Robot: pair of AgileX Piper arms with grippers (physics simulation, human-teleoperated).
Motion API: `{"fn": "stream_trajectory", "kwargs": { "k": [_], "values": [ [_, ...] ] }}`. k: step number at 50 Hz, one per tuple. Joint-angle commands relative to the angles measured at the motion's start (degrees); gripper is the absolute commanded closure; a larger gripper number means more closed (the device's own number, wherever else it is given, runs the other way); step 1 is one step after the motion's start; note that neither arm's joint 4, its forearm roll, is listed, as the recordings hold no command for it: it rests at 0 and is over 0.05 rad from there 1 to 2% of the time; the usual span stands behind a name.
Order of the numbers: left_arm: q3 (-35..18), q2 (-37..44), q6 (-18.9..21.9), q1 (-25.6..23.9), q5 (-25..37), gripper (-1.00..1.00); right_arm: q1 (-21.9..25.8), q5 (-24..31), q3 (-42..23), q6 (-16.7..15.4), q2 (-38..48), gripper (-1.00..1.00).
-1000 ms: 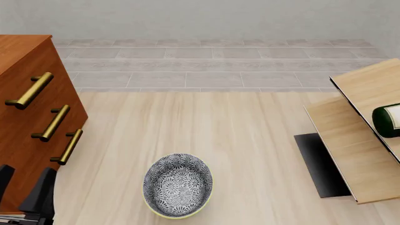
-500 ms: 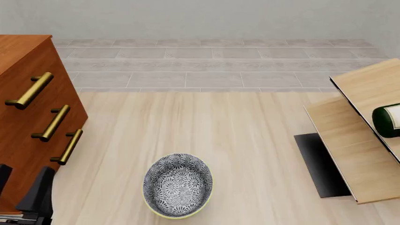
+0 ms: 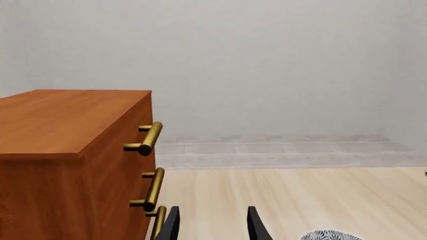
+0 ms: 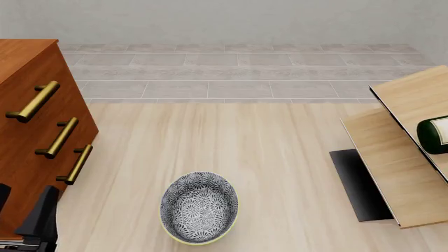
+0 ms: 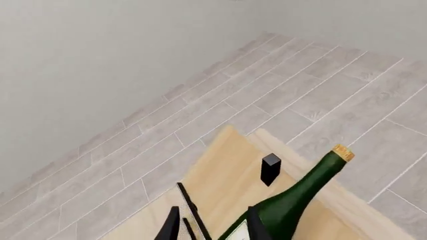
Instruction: Put the wine bottle on the wine rack.
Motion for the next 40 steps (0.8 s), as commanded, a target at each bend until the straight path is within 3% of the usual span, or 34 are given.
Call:
{"fn": "stream_trajectory", "kwargs": {
  "k": [1,10,15,30,40],
  "values": [
    [-0.4,0.0,0.1,-0.2,0.2,-1.00,5.9,-1.1,3.8,-4.0,-5.3,-1.00],
    [-0.6,0.0,0.5,-0.3,0.4,-1.00,9.4,-1.8,5.9,-10.3,-10.2,-1.00],
    [-0.8,0.0,0.6,-0.5,0.5,-1.00,11.6,-1.0,7.4,-8.6,-11.5,-1.00],
    [-0.4,0.0,0.8,-1.0,0.1,-1.00,17.9,0.2,12.3,-10.4,-18.5,-1.00],
    [-0.5,0.0,1.0,-1.2,-0.1,-1.00,20.6,2.0,14.1,-9.7,-22.5,-1.00]
  ]
}}
